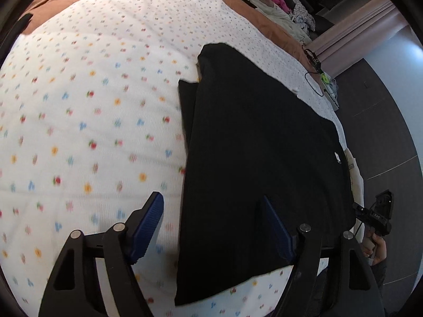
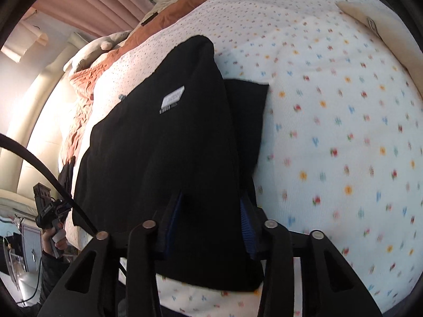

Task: Fold large clothes
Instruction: 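Release and press the folded black shirt flat with both grippers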

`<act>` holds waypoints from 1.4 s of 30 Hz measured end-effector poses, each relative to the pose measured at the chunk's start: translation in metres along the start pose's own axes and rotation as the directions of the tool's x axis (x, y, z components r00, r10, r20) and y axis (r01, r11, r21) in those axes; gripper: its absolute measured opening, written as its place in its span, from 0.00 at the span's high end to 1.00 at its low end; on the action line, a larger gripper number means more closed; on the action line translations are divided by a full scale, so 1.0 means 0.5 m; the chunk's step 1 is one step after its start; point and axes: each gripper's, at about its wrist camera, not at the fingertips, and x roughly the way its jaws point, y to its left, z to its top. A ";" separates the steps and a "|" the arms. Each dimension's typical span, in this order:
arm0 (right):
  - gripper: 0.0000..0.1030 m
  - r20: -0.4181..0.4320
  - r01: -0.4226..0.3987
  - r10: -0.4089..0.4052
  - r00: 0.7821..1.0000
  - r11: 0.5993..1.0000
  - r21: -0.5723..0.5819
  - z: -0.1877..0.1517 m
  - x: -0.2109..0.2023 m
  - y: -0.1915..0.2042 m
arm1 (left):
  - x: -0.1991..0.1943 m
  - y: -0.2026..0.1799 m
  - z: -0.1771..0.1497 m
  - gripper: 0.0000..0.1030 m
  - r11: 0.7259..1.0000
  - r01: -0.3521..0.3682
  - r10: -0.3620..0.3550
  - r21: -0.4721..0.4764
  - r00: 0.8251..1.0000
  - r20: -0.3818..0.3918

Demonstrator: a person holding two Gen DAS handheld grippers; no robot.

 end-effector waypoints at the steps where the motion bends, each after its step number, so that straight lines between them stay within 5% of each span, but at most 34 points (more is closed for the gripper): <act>1: 0.69 0.004 -0.002 0.002 1.000 1.000 -0.001 -0.006 -0.003 -0.001 | 0.000 0.003 -0.009 0.32 1.000 0.001 -0.001 -0.001 1.000 -0.008; 6: 0.92 0.026 0.011 -0.010 1.000 1.000 -0.027 -0.042 -0.013 0.000 | 0.003 0.007 -0.046 0.50 1.000 0.005 -0.005 0.000 0.999 -0.041; 9: 0.97 0.030 0.029 -0.028 0.999 0.999 -0.038 -0.065 -0.017 -0.001 | 0.006 0.000 -0.060 0.55 0.999 -0.025 0.026 0.024 0.997 -0.066; 19: 0.99 0.025 0.144 -0.143 0.989 0.989 -0.027 -0.128 -0.022 0.002 | 0.008 -0.018 -0.072 0.64 0.984 -0.145 0.153 0.100 0.986 -0.070; 23: 0.99 0.062 0.196 -0.194 0.979 0.980 -0.029 -0.140 -0.076 0.028 | -0.027 -0.022 -0.076 0.64 0.976 -0.181 0.184 0.118 0.983 -0.015; 28: 0.98 0.123 0.203 -0.196 0.973 0.978 -0.051 -0.143 -0.148 0.079 | -0.085 -0.050 -0.066 0.64 0.979 -0.154 0.140 0.135 0.985 0.104; 32: 0.97 0.154 0.190 -0.174 0.973 0.977 -0.096 -0.137 -0.169 0.149 | -0.079 -0.102 -0.048 0.64 0.976 -0.123 0.104 0.177 0.988 0.118; 34: 0.84 0.161 0.159 -0.140 0.977 0.980 -0.117 -0.133 -0.168 0.186 | -0.060 -0.141 -0.040 0.64 0.974 -0.110 0.089 0.197 0.989 0.115; 36: 0.20 0.161 0.138 -0.116 0.980 0.982 -0.131 -0.126 -0.159 0.206 | -0.044 -0.167 -0.039 0.64 0.972 -0.096 0.075 0.212 0.991 0.109; 42: 0.18 0.157 0.140 -0.113 0.981 0.975 -0.172 -0.120 -0.099 0.272 | 0.028 -0.256 -0.046 0.64 0.956 -0.097 0.079 0.277 0.994 0.075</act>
